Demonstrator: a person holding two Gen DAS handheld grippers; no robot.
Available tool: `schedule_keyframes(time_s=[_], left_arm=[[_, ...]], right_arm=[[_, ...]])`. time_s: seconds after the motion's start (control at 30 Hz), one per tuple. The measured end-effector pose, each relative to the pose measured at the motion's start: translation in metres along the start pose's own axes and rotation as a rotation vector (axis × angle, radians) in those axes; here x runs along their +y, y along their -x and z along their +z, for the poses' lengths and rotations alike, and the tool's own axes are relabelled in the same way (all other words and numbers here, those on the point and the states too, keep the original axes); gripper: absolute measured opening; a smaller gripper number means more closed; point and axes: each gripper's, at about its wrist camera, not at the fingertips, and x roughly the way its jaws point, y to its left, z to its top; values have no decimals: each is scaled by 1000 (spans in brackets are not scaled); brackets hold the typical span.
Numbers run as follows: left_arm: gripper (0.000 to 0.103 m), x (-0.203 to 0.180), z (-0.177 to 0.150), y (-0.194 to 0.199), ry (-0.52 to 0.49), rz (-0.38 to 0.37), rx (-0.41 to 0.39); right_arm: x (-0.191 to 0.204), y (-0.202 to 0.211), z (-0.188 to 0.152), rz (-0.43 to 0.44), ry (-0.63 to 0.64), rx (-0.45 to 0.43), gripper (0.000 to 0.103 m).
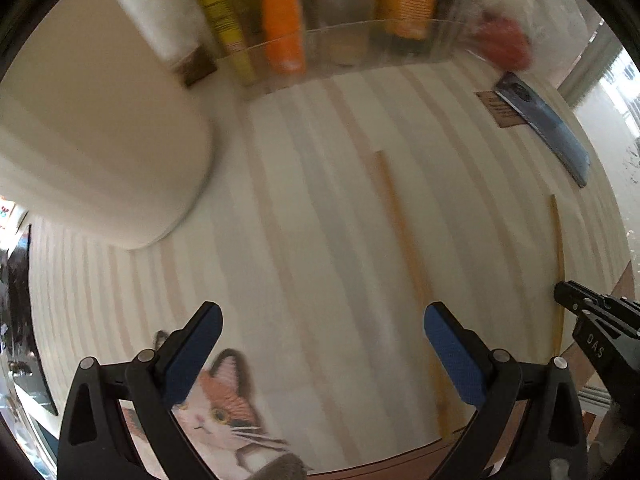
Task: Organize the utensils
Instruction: 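Grasp a light chopstick with the left gripper while the right grasps another light one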
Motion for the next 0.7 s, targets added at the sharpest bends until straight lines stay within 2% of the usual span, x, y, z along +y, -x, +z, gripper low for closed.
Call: schedule_keyframes(time_s=[0.13,0.27,0.33,0.5,0.57,0.6,0.63,0.67,0.7], left_arm=[[102,-25,11,-6,-7,-42,19],[99,-40,25,-20,15,-84,48],[84,-44,29,-26,16,-90,58],[59,-50,29,-37,7,-70,67],[50,-51,26,-34,-2,-72,39],[36,-52,24,-32,-13,-71,29],[17,-53,24,-30,-19,-70,25],[8,-54,24,-29,-23,-65,29],[6,-51,22,-30,-19,-63,34]], right_arm=[[-35,-4,-2,-6,-77,8,7],[-51,-5,-2,-8,-119,6,7],[-54,-7,-1,-4,-127,4,8],[-56,-8,3,-1,-150,0,8],[-54,-5,0,-8,-145,0,8],[-51,0,-2,-12,-144,-1,8],[-50,0,-1,-17,-139,-2,8],[-47,0,-1,-22,-136,-2,8],[-44,1,-2,-25,-134,-3,8]])
